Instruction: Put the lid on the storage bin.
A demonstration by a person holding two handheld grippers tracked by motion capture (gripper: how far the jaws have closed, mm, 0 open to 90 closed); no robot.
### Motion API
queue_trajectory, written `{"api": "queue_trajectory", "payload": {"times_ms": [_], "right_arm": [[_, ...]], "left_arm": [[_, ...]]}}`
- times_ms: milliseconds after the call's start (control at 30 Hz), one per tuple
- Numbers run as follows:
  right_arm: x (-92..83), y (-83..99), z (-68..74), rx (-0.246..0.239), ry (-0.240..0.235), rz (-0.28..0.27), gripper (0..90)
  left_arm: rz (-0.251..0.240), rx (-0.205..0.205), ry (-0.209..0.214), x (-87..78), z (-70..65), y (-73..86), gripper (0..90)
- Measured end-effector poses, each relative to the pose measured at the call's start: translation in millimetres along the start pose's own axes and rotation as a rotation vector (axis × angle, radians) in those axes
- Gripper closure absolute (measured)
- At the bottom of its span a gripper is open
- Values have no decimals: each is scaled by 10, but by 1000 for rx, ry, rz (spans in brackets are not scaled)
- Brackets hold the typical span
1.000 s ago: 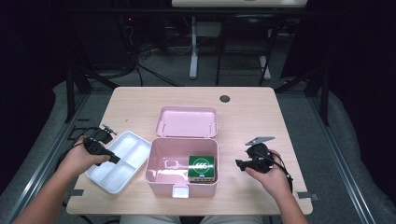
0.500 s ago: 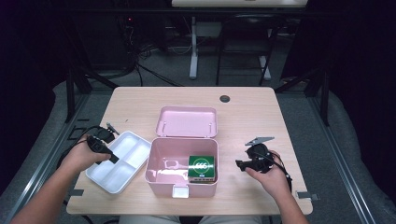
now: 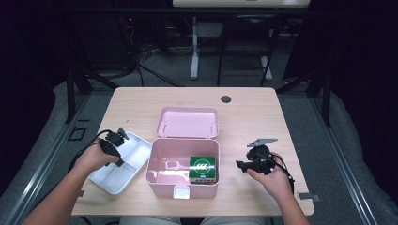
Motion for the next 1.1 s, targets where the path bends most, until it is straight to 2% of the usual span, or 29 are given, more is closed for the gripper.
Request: {"api": "queue_trajectory", "payload": {"times_ms": [133,267,400,467,633,733,833,1100], "right_arm": [[20,5,45,-13,-12,8,458],[21,-13,81,-31,-9,1,483],[10,-26,99,-28,-15,-8,506],[7,-26,103,-23,-21,-8,514],[22,-8,101,-17,-30,1,518],[23,2,93,-4,-32,4,518],[20,-2,79,0,-35,-6,519],[12,-5,71,4,-37,-13,518]], "left_arm": [[16,3,0,63,-21,-11,844],[20,10,-11,79,-21,-20,855],[21,8,-18,79,-14,-19,877],[25,23,-36,79,0,-19,888],[45,28,-36,66,-3,-18,891],[37,22,-12,-3,-3,-24,891],[27,25,-24,-107,24,-27,891],[-1,4,-28,-432,80,5,891]]}}
Point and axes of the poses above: each handheld gripper's, and its own axes: x roughly forward along the jaws, y roughly out of its underside, z roughly to its left, the point moved 9 cm from there along x, roughly forward along the jaws, and after that the axes turned 8 degrees about -x, right-handed, at the moved point
